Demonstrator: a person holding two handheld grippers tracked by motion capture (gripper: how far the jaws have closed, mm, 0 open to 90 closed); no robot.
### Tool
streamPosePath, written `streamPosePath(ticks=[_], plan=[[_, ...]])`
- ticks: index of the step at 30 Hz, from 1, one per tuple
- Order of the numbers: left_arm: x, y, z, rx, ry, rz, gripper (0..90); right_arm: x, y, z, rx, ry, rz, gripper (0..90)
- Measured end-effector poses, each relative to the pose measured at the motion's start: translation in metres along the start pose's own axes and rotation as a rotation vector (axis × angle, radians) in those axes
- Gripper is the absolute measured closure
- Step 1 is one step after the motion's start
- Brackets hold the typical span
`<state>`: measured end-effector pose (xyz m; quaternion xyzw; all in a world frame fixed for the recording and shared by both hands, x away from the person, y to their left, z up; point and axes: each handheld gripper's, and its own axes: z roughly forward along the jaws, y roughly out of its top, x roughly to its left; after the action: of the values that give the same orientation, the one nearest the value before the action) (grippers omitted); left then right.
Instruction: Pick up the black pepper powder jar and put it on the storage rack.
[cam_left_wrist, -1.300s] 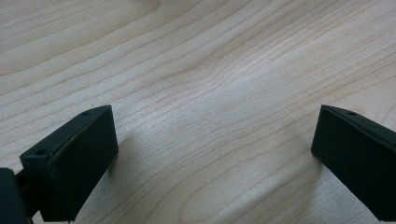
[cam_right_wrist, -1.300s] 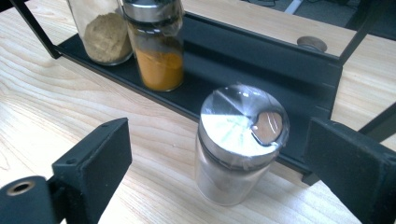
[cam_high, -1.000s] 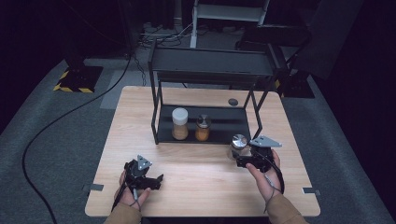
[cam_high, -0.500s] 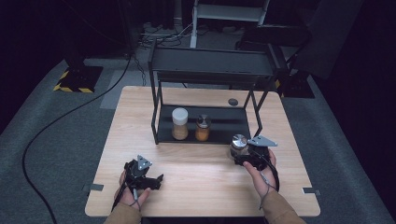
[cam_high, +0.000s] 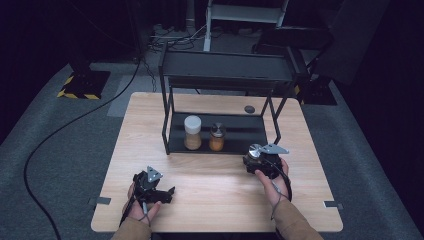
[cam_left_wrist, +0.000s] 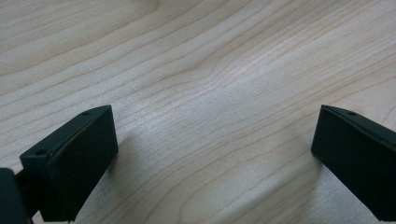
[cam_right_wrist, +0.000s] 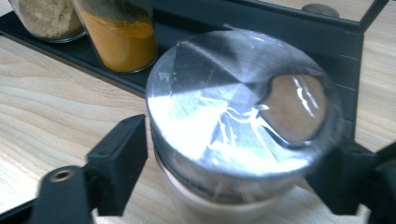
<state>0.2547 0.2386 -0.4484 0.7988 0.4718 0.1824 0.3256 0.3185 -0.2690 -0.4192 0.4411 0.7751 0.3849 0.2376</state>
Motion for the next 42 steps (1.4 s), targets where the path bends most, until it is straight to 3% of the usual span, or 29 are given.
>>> streamPosePath(ticks=[3,18,30,42], plan=[[0.0,0.0,0.0,0.0,0.0,0.0,0.4,0.003,0.0,0.001,-0.005,-0.015,-0.012,30.2],[0.0,0.0,0.0,0.002,0.0,0.003,0.4,-0.003,0.01,-0.006,0.001,0.013,-0.021,30.9],[0.0,0.0,0.0,0.002,0.0,0.002,0.4,-0.002,0.034,-0.024,-0.028,0.017,-0.046,30.8],[0.0,0.0,0.0,0.002,0.0,0.004,0.4,-0.004,0.056,-0.025,-0.035,0.014,-0.06,30.9]])
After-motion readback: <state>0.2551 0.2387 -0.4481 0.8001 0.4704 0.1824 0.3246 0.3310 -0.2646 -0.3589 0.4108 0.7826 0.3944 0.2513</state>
